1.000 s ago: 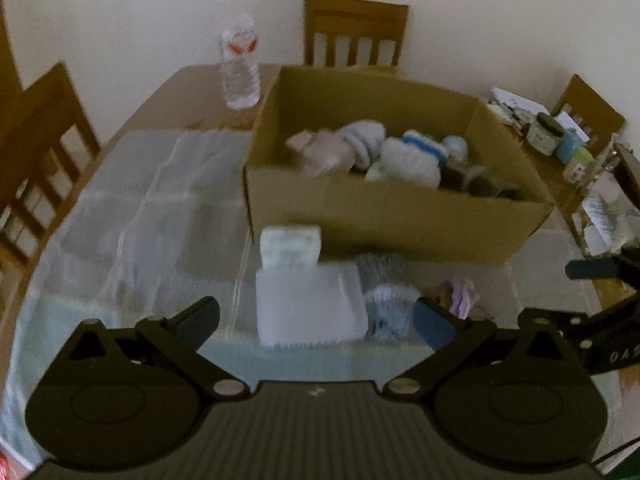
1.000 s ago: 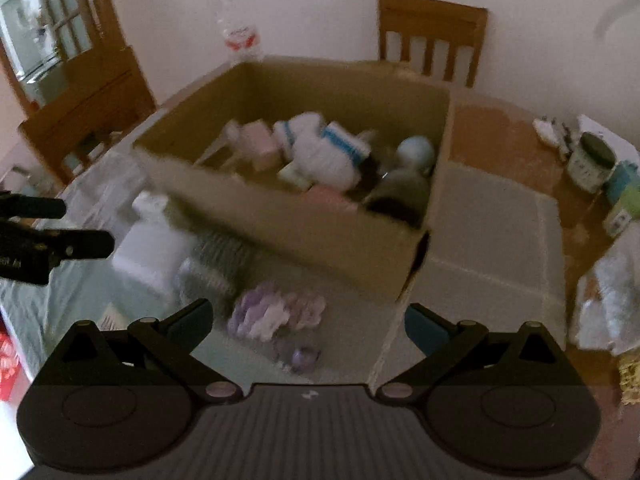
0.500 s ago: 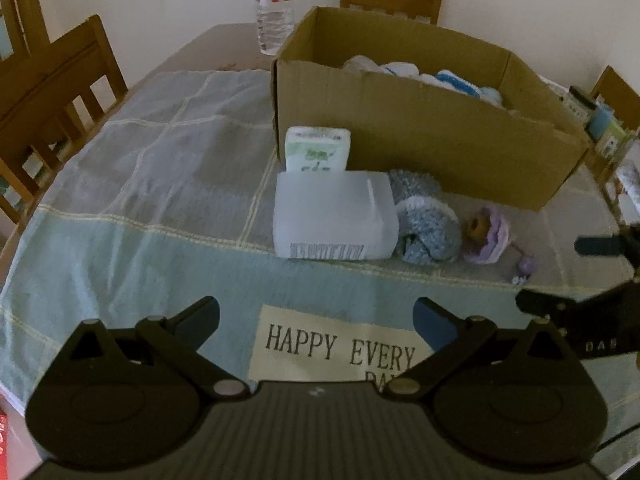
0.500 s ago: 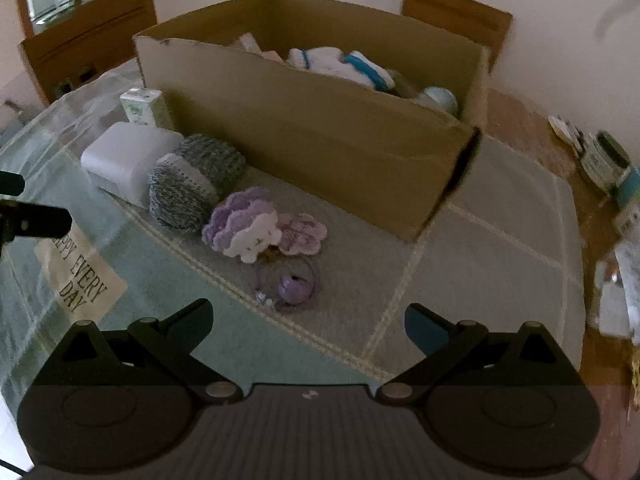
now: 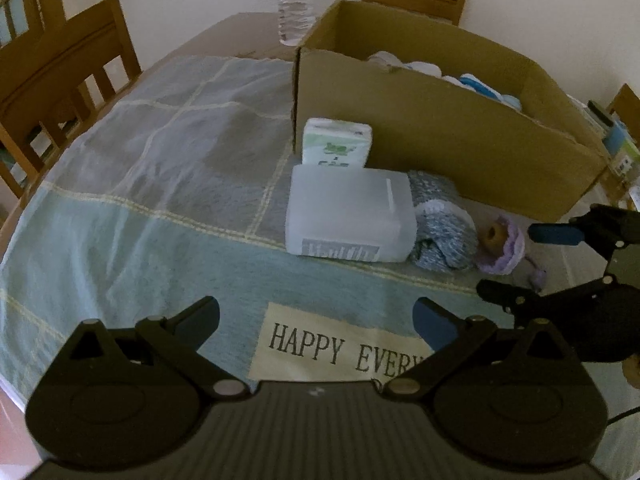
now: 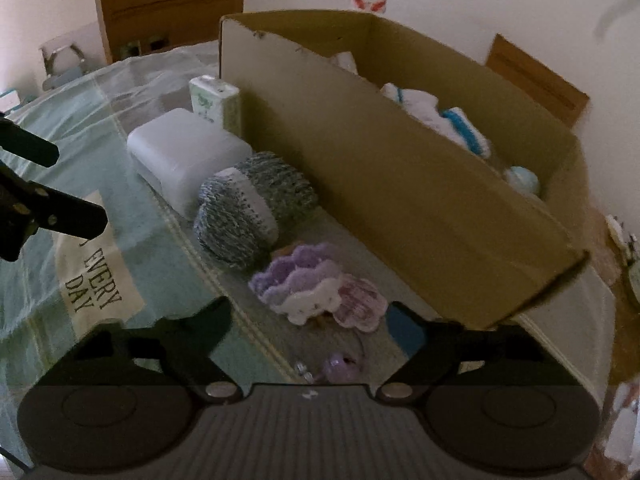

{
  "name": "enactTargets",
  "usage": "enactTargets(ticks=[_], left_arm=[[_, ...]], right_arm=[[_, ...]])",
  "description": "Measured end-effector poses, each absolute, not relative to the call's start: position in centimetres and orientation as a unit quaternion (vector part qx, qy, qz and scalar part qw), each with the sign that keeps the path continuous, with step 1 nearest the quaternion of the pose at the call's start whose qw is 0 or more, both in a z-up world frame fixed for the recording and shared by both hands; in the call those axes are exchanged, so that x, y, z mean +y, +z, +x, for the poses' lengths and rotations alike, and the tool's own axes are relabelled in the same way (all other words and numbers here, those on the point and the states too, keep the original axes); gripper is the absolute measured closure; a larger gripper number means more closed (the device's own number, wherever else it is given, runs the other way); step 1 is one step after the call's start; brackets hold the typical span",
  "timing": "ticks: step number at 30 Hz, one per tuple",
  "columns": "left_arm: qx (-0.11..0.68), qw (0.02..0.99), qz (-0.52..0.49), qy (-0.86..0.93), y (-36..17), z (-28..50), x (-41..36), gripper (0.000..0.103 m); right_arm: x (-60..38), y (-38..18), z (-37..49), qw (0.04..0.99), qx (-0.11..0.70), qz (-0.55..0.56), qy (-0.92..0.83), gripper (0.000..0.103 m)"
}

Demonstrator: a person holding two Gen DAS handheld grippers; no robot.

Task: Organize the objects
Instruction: 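Close the right tool on the purple flower-shaped pads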

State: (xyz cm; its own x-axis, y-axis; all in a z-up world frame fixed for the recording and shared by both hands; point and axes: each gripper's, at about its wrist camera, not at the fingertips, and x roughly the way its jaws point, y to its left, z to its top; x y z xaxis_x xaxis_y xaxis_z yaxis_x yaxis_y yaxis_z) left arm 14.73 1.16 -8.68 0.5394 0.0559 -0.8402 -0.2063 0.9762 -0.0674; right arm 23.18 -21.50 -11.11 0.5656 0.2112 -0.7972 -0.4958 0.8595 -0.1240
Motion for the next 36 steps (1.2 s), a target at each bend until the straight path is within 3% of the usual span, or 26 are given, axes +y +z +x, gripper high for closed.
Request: enactTargets(ticks=[5, 9, 36], left_arm=[[0.475, 0.872, -0.091, 0.077, -8.9, 15.0, 1.5, 0.001], [0.472, 0.873, -0.093, 0.075, -8.9, 15.3, 1.5, 0.001], [0.454, 0.887, -0.062, 0.053, -9.6, 21.1, 1.0, 0.001]], right_arm=[[-21.0, -11.3, 24.0, 0.864, 0.411, -0.184, 0.225, 0.029], [-20.7, -11.0, 24.6, 0.859, 0.415, -0.183, 0.237, 0.048], [-24.7, -10.7, 23.9, 0.868, 0.470, -0.106, 0.121, 0.047]])
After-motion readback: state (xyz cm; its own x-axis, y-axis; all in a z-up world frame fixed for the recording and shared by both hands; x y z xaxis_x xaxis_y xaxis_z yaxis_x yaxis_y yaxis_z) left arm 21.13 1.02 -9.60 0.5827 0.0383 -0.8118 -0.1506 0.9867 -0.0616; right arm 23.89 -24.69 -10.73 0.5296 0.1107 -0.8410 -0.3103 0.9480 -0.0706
